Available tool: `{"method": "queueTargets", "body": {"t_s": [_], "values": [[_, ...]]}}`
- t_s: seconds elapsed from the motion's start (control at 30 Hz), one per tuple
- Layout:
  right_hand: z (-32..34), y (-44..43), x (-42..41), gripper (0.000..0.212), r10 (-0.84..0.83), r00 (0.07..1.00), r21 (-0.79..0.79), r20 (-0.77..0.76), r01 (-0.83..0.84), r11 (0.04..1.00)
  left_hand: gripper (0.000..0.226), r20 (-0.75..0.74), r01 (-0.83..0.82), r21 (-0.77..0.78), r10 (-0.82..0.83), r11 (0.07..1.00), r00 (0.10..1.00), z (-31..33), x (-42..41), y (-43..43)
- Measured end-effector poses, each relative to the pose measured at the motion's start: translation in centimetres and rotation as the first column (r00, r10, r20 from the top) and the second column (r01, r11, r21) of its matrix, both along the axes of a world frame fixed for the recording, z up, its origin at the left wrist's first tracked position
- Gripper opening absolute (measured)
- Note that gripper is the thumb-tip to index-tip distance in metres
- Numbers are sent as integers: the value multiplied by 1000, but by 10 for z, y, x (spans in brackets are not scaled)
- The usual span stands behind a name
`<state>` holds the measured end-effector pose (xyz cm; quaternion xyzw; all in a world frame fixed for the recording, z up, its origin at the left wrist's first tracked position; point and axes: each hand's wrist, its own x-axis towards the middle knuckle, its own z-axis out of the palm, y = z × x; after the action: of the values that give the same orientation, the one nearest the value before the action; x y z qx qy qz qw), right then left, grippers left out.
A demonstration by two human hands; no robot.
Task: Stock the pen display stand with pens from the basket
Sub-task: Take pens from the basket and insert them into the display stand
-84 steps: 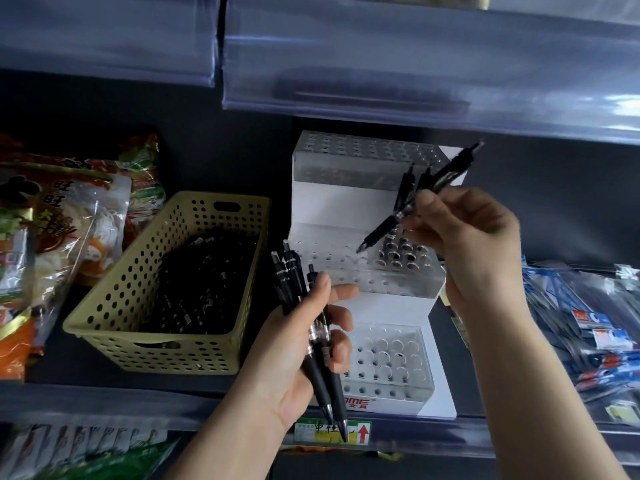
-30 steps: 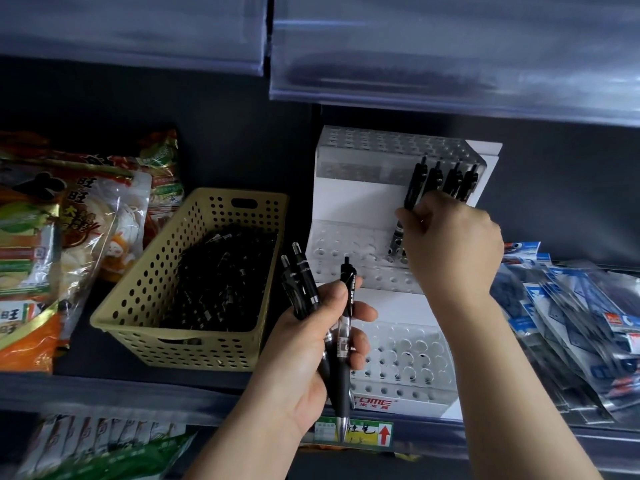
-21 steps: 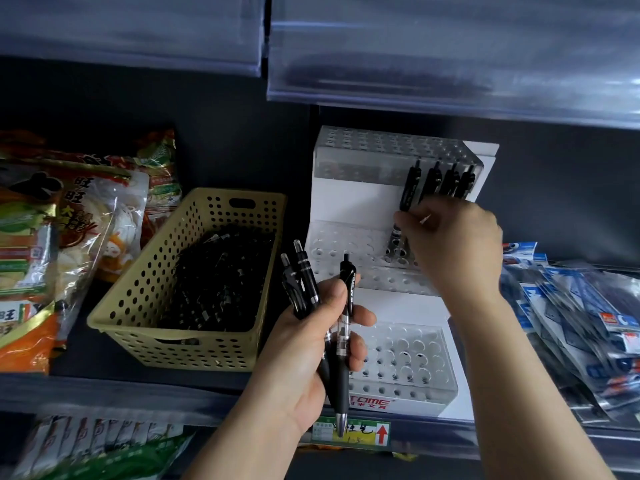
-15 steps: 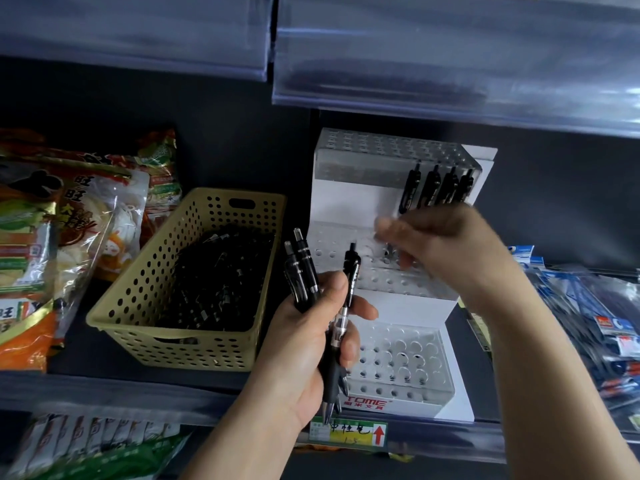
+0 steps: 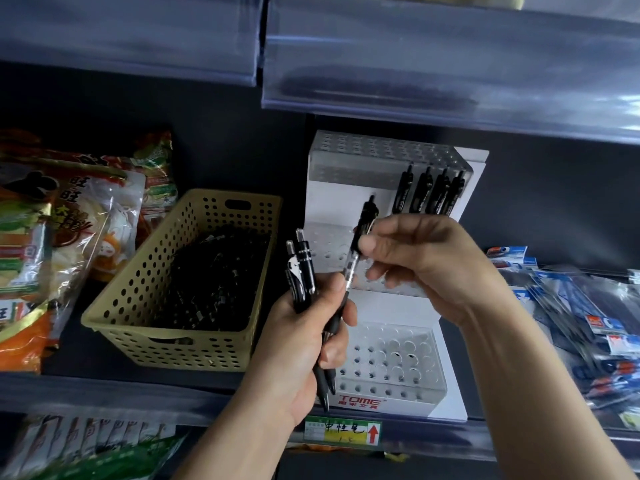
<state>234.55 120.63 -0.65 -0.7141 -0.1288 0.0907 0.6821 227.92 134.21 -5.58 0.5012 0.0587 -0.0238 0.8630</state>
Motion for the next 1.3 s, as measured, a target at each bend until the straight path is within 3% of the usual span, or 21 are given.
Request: {"method": "queueTargets", "body": {"t_s": [0.13, 0.2, 0.27, 0.37, 0.43, 0.5, 0.6, 0.83, 1.03, 1.2, 1.3], "values": [[-5, 4, 1, 17, 66, 996, 43, -56, -64, 997, 16, 31, -37, 11, 37, 999, 999, -1, 1, 0], [-5, 2, 3, 11, -6, 1000, 146, -1, 6, 989, 25, -9, -42, 24, 42, 999, 999, -2, 1, 1], [-3, -1, 7, 11, -183, 979, 270, 86, 154, 951, 31, -61, -43, -5, 43, 999, 997, -2, 0, 2], [-3, -4, 12, 14, -440, 872, 370, 214, 344, 863, 24, -90, -14, -44, 10, 999, 996, -1, 0, 3], [-7, -2, 15, 16, -534, 786, 342, 311, 432, 835, 35, -119, -38, -42, 33, 998, 992, -4, 1, 4], [-14, 0, 17, 15, -581, 696, 284, 422, 506, 814, 28, -141, -80, -43, 74, 996, 987, -6, 2, 5], [-22, 3, 20, 16, -591, 594, 202, 545, 592, 780, 17, -122, -134, -85, 123, 987, 985, -5, 1, 4], [-23, 6, 22, 15, -594, 478, 123, 647, 704, 700, 11, -117, -122, -111, 109, 986, 987, -3, 1, 6], [-25, 13, 26, 6, -528, 463, -8, 712, 757, 653, 13, -119, -118, -113, 105, 987, 987, -4, 1, 8], [-27, 17, 27, 22, -417, 379, -62, 826, 796, 602, 14, -126, -118, -112, 104, 987, 987, -5, 1, 10], [-25, 14, 30, 27, -377, 339, -103, 862, 845, 525, 14, -126, -117, -117, 102, 986, 987, -5, 0, 12]]}}
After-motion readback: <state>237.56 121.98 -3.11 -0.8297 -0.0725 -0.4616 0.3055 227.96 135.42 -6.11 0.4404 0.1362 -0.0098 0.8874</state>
